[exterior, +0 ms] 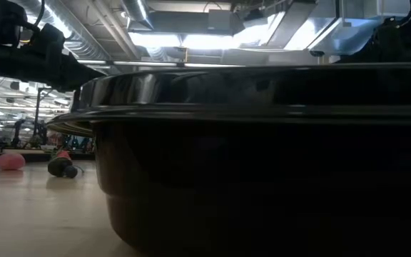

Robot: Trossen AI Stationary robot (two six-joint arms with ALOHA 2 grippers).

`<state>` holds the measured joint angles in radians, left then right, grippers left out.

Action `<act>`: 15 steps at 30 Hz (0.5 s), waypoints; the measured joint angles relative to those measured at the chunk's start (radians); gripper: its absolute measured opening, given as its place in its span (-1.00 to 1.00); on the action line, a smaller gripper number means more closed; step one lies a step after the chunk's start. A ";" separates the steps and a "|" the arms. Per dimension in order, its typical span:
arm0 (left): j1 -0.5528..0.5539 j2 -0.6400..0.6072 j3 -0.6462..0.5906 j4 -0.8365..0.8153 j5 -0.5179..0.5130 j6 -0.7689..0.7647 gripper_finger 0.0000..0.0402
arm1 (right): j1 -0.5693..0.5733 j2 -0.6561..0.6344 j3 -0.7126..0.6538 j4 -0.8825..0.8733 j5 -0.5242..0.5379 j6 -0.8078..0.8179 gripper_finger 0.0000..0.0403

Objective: Pick and placing Produce into tupperware
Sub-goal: Put the peach into the black bin

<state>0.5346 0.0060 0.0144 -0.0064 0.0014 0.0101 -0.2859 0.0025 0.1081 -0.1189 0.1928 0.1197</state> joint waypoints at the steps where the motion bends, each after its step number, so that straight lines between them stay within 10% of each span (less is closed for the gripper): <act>1: 0.000 0.000 0.000 0.002 -0.005 -0.001 -0.18 | 0.000 0.000 0.000 0.005 0.000 0.005 0.62; 15: 0.000 0.000 0.000 0.016 -0.041 0.000 -0.18 | 0.001 0.116 0.000 0.427 -0.333 -0.123 0.62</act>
<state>0.5346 0.0063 0.0143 0.0093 -0.0395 0.0097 -0.2852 0.1183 0.1081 0.3083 -0.1398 -0.0031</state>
